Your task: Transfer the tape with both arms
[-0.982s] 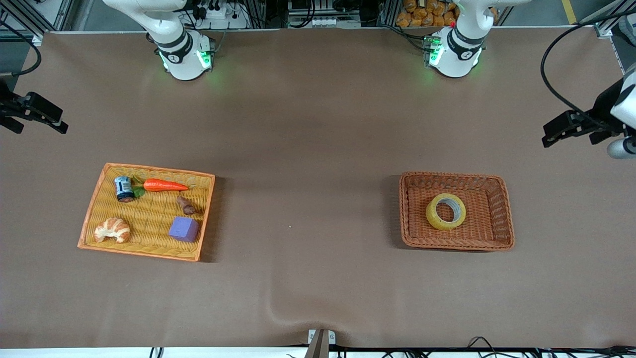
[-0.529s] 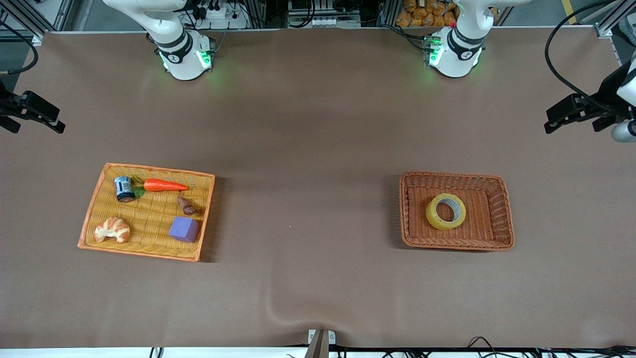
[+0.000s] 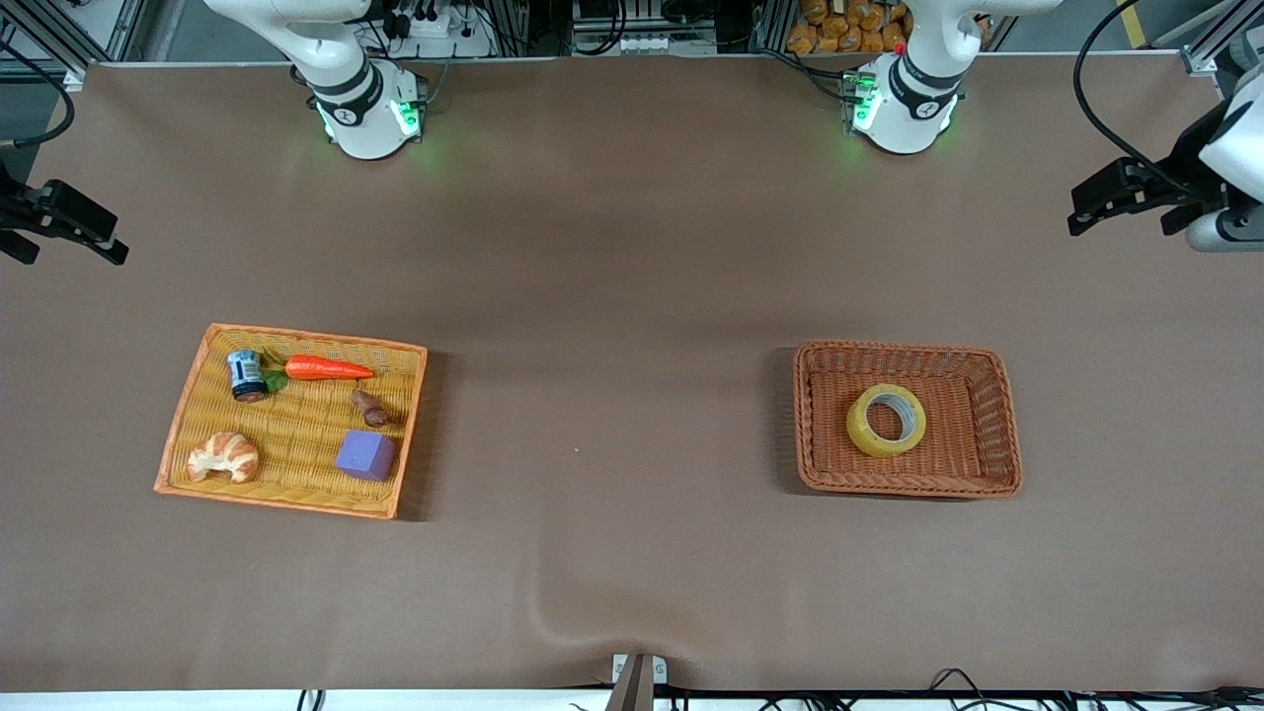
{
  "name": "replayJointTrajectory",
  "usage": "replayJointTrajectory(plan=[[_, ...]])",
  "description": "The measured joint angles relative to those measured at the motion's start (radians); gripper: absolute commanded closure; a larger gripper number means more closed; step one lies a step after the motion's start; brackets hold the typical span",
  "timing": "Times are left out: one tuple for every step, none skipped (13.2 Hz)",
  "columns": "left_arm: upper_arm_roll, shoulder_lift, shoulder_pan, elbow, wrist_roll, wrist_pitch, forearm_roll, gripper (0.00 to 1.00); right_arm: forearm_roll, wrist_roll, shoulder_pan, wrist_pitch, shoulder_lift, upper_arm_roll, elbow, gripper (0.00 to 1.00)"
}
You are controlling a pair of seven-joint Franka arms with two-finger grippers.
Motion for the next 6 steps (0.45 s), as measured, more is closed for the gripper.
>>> replayJointTrajectory(plan=[[0.003,-0.009,-0.002,-0.014,0.0,0.005,0.0,0.0,0.0,0.0,0.0,0.0,0.0,0.0,0.0,0.0],[0.006,-0.013,-0.002,-0.02,0.0,0.009,0.0,0.0,0.0,0.0,0.0,0.0,0.0,0.0,0.0,0.0],[0.008,-0.014,-0.002,-0.022,0.0,0.012,0.0,0.0,0.0,0.0,0.0,0.0,0.0,0.0,0.0,0.0],[0.009,-0.014,-0.002,-0.023,0.0,0.013,0.0,0.0,0.0,0.0,0.0,0.0,0.0,0.0,0.0,0.0],[0.009,-0.014,-0.003,-0.024,0.0,0.014,0.0,0.0,0.0,0.0,0.0,0.0,0.0,0.0,0.0,0.0],[0.009,-0.014,-0.004,-0.024,0.0,0.015,0.0,0.0,0.0,0.0,0.0,0.0,0.0,-0.001,0.0,0.0]])
